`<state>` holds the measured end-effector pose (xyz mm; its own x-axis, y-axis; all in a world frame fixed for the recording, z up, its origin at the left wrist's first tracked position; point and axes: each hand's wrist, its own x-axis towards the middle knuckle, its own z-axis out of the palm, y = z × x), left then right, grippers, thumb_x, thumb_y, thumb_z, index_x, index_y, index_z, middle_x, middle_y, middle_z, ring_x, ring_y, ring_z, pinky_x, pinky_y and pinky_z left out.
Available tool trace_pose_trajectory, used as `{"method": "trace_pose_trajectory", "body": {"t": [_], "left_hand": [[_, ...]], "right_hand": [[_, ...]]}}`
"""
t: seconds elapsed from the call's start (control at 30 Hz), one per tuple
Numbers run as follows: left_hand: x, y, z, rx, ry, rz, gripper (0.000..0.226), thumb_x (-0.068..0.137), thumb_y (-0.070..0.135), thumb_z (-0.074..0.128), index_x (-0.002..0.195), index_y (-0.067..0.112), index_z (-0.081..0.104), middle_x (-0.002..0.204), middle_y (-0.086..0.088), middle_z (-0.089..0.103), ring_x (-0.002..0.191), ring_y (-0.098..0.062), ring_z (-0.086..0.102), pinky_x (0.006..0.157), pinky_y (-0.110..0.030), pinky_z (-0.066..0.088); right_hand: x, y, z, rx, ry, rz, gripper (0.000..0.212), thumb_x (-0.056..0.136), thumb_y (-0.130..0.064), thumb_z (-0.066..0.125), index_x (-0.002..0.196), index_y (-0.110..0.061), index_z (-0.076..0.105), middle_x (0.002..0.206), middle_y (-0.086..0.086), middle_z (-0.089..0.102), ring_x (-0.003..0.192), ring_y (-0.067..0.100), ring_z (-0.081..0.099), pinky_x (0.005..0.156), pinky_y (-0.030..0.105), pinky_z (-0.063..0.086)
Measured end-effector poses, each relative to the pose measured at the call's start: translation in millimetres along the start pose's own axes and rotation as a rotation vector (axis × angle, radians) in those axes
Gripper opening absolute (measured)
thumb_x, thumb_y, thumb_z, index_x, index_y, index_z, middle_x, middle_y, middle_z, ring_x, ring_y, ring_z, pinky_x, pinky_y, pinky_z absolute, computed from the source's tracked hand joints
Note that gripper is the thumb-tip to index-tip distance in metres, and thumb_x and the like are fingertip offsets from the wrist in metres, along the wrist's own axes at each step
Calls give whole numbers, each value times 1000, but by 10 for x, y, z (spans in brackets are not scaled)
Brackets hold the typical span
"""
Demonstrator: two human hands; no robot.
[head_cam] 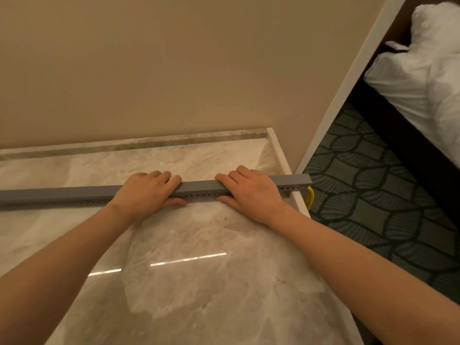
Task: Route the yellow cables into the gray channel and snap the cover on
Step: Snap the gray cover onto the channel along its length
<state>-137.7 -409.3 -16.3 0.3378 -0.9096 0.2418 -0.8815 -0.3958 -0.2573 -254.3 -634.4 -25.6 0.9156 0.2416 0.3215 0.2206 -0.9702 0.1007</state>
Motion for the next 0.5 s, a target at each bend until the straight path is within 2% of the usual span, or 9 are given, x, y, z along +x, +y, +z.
{"method": "trace_pose_trajectory", "body": {"t": [0.1, 0.17, 0.37, 0.5], "left_hand": [[127, -135, 76, -7, -36, 11, 53, 85, 55, 39, 84, 7, 60, 65, -8, 58, 48, -26, 55, 38, -30, 40], [210, -212, 113, -6, -51, 6, 49, 82, 52, 44, 84, 6, 60, 65, -8, 59, 49, -26, 55, 39, -30, 41], [415, -472, 223, 6, 39, 23, 57, 85, 55, 30, 80, 6, 59, 61, -7, 56, 46, -26, 55, 37, -29, 40], [536, -603, 287, -1, 58, 32, 66, 91, 56, 18, 80, 6, 59, 66, -9, 61, 50, -28, 59, 40, -29, 42]], "right_hand": [[144, 131, 78, -32, 44, -27, 40, 85, -44, 60, 110, -13, 61, 87, 3, 66, 79, 22, 59, 62, 33, 49], [242, 212, 119, -51, 84, -38, 40, 83, -44, 64, 108, -13, 63, 86, 2, 67, 77, 21, 60, 61, 31, 48], [567, 449, 269, -34, 175, -54, 39, 78, -43, 70, 101, -12, 66, 83, 2, 68, 75, 20, 61, 67, 31, 50], [741, 573, 339, -19, 221, -69, 39, 75, -40, 74, 99, -10, 68, 82, 4, 70, 75, 22, 63, 67, 31, 51]]}}
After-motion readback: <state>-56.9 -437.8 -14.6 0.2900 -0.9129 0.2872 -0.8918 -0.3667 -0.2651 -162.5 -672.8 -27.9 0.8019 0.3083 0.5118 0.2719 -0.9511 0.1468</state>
